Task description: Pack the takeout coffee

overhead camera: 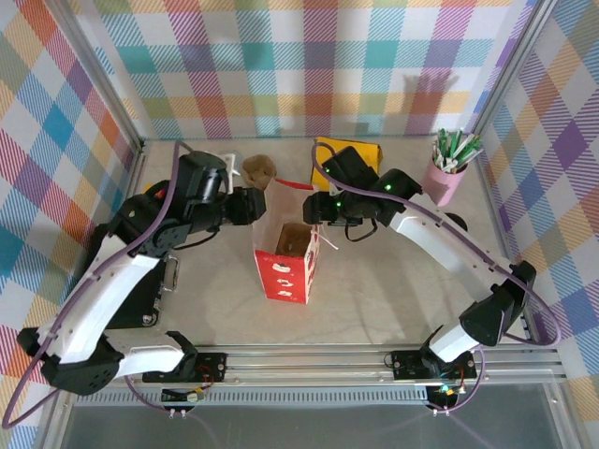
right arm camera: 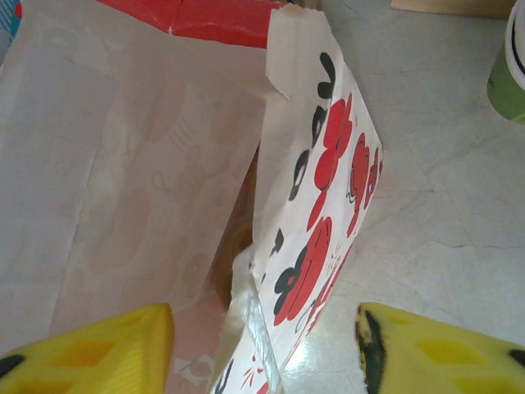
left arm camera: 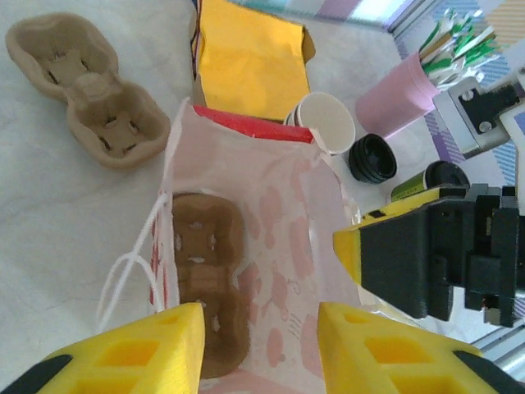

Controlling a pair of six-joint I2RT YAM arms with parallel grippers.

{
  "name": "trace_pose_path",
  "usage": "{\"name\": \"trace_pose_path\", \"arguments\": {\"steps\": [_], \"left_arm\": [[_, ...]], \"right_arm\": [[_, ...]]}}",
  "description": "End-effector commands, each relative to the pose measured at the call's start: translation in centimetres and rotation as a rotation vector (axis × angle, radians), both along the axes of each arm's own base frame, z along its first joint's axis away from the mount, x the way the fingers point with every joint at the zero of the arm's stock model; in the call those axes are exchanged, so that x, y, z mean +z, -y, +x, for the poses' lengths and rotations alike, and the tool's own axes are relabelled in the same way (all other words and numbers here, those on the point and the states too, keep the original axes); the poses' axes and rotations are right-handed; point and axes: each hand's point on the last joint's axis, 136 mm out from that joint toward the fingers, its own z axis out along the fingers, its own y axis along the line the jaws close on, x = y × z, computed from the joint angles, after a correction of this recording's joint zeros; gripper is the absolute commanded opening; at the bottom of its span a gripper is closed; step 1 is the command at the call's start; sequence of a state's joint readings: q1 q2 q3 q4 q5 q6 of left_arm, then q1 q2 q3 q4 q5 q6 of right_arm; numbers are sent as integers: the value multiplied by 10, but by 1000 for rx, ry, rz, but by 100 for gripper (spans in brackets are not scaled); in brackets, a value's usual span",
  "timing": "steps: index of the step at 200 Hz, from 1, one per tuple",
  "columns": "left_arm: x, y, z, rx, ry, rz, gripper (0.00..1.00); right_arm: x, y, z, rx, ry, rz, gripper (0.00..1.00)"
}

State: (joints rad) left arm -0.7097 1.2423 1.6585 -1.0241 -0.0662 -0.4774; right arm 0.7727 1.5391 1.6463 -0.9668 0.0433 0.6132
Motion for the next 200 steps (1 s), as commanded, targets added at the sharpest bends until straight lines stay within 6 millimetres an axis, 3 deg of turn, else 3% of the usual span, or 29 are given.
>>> {"name": "trace_pose_path", "arguments": {"steps": [1,58,130,200], "left_arm": [[-31,14,0,9,-116,83,37],[-97,56,8,-28,-309,208,28],[-195,68,15,-9,-515,365,13],[-265,71,4,21,-661,373,8]], "right_arm": [[3,-3,1,-11,8,29,50],[11,0,-8,-52,36,150,24],[14,-2,-11,-92,41,249,15],[5,1,-12,-124,34,268,9]]}}
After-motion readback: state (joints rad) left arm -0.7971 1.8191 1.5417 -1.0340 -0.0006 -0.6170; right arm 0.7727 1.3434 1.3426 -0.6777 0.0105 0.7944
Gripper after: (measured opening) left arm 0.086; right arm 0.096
